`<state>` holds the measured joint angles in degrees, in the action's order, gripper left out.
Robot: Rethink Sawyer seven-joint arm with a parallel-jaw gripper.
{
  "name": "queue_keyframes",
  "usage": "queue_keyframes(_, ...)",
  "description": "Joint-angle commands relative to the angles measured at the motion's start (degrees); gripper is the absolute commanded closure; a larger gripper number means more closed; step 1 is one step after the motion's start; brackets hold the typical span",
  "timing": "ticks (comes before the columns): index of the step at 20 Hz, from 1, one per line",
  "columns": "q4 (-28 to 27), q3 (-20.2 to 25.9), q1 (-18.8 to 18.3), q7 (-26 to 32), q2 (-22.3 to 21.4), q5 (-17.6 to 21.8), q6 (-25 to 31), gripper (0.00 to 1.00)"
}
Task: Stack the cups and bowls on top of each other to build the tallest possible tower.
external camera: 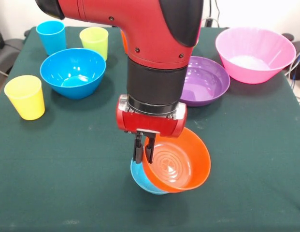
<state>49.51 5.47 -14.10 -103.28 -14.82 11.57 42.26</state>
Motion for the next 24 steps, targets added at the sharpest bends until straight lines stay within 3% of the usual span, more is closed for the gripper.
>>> queue_keyframes(1,4.29,6.47,-2.11,14.4,0.26,3.73,0.66,1.0)
queue_keyframes(16,6.16,8.31,-5.18,17.19,-0.71,5.44,0.97,1.0)
queue_keyframes(24,8.84,8.35,-5.17,14.97,-1.77,6.45,-0.55,1.0)
